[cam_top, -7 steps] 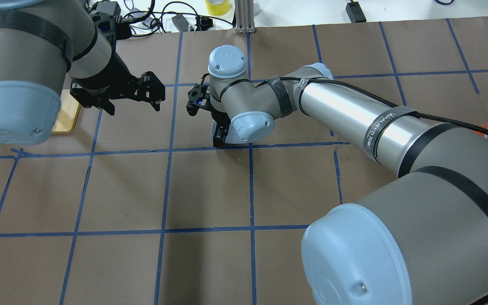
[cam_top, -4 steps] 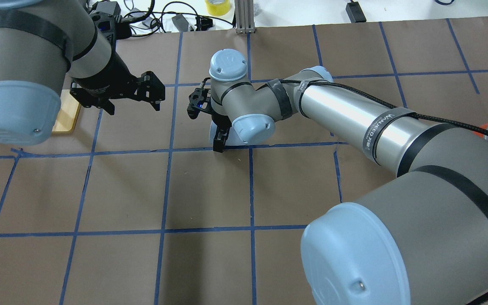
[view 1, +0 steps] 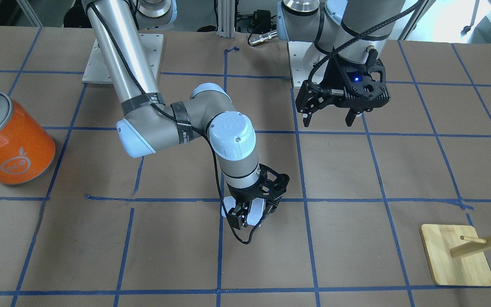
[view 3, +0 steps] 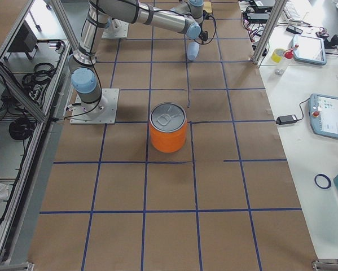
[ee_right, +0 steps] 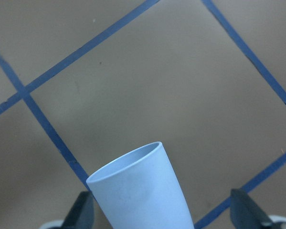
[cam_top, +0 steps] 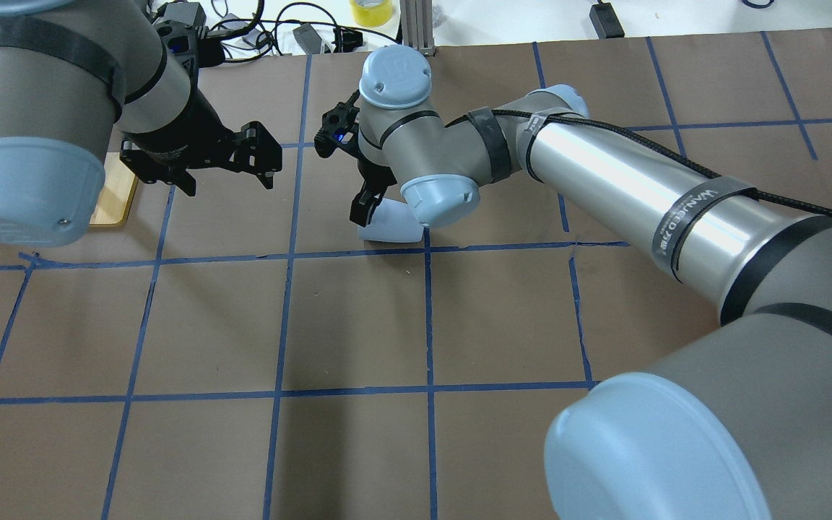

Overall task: Flip cup
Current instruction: 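Set the cup on its side on the table and open the right gripper, then move the left gripper toward the lying cup while the right arm withdraws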

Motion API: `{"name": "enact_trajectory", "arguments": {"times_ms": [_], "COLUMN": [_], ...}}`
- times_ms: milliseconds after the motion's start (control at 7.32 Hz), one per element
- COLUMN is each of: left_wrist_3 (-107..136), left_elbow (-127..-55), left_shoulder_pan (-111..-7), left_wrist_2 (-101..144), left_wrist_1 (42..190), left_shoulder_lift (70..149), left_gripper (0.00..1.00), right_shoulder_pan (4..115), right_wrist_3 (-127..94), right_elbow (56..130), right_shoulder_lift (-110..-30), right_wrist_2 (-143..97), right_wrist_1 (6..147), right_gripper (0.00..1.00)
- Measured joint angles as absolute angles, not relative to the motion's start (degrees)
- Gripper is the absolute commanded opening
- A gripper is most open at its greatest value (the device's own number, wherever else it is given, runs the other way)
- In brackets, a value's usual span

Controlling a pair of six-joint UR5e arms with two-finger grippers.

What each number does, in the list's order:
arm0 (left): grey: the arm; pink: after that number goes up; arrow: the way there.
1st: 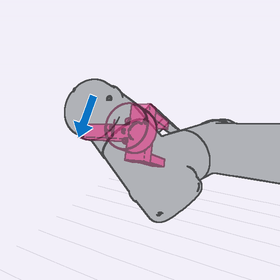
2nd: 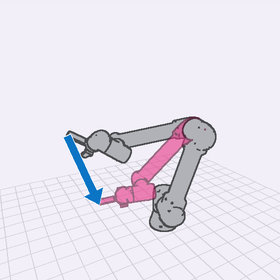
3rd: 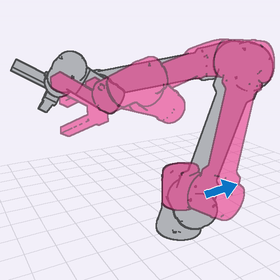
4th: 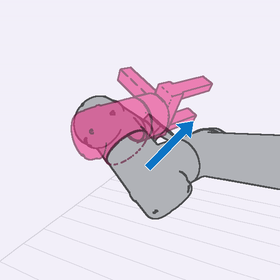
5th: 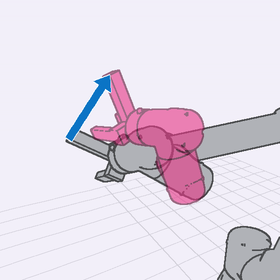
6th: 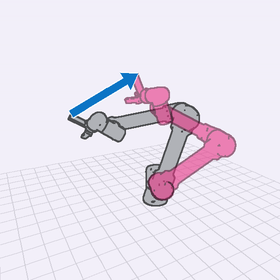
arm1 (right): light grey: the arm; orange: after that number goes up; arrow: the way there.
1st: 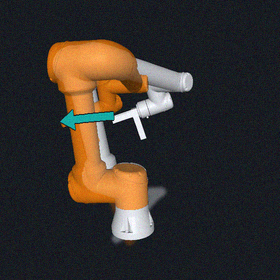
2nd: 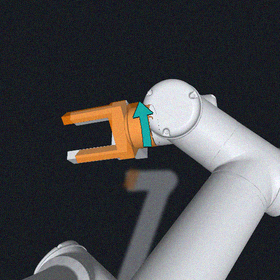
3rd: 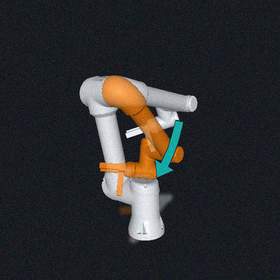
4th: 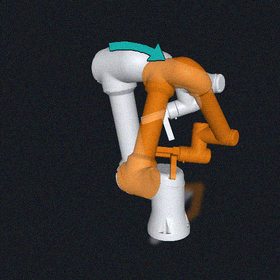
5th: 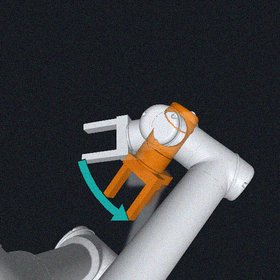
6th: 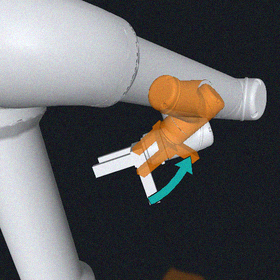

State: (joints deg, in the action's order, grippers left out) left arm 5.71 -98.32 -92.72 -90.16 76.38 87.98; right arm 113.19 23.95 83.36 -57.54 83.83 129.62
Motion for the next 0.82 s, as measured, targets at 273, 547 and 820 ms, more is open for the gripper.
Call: {"name": "enact_trajectory", "arguments": {"times_ms": [273,547,820], "left_wrist_3": [5.69,5.18,5.00], "left_elbow": [-98.10,-97.39,-96.98], "left_shoulder_pan": [-92.33,-91.00,-89.70], "left_wrist_2": [-90.02,-89.71,-88.27], "left_wrist_1": [76.06,75.35,72.18], "left_shoulder_lift": [89.57,93.57,98.68], "left_gripper": [1.00,1.00,1.00], "right_shoulder_pan": [112.41,109.81,103.51], "right_wrist_3": [6.59,1.71,3.40], "right_elbow": [84.08,84.19,84.23], "right_shoulder_lift": [-62.13,-68.27,-75.38], "right_wrist_2": [89.84,94.10,93.83], "right_wrist_1": [127.34,118.64,105.90], "right_gripper": [1.00,1.00,1.00]}}
